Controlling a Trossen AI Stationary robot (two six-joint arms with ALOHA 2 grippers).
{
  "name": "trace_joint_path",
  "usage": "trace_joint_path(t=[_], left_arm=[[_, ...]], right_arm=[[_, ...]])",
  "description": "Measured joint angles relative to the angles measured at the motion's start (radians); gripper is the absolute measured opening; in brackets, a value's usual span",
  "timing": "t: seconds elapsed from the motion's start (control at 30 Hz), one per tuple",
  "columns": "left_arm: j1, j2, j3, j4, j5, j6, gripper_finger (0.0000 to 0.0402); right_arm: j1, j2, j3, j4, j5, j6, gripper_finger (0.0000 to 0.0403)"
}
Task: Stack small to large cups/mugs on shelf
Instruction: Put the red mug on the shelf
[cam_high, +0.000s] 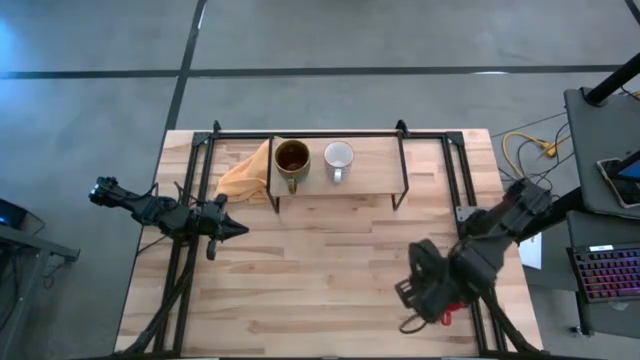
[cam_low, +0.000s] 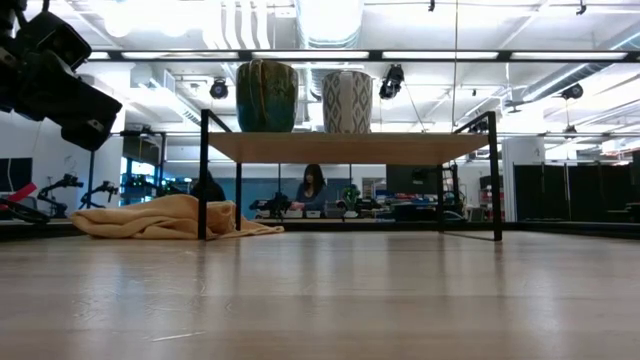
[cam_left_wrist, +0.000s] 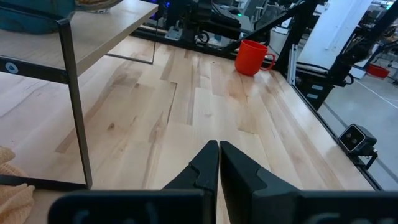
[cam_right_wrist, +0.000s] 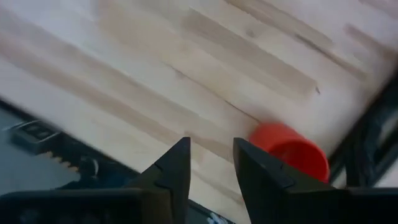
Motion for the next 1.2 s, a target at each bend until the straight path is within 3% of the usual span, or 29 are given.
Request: trace_joint_path(t=[0.37, 0.47, 0.87, 1.2], left_arm=[[0.000, 0.000, 0.000, 0.000, 0.000, 0.000, 0.0000], [0.000, 0.000, 0.000, 0.000, 0.000, 0.000, 0.0000], [0.000, 0.000, 0.000, 0.000, 0.000, 0.000, 0.0000], [0.000, 0.000, 0.000, 0.000, 0.000, 0.000, 0.0000]], right_arm=[[0.209, -0.179, -0.302, -0.002, -0.212, 0.496, 0.0120], [0.235, -0.192, -0.335, -0.001, -0.267, 0.510, 0.0121], [0.248, -0.189, -0.483, 0.006, -0.318, 0.528, 0.0123], [0.248, -0.189, -0.624, 0.190, -0.320, 0.535, 0.0123]])
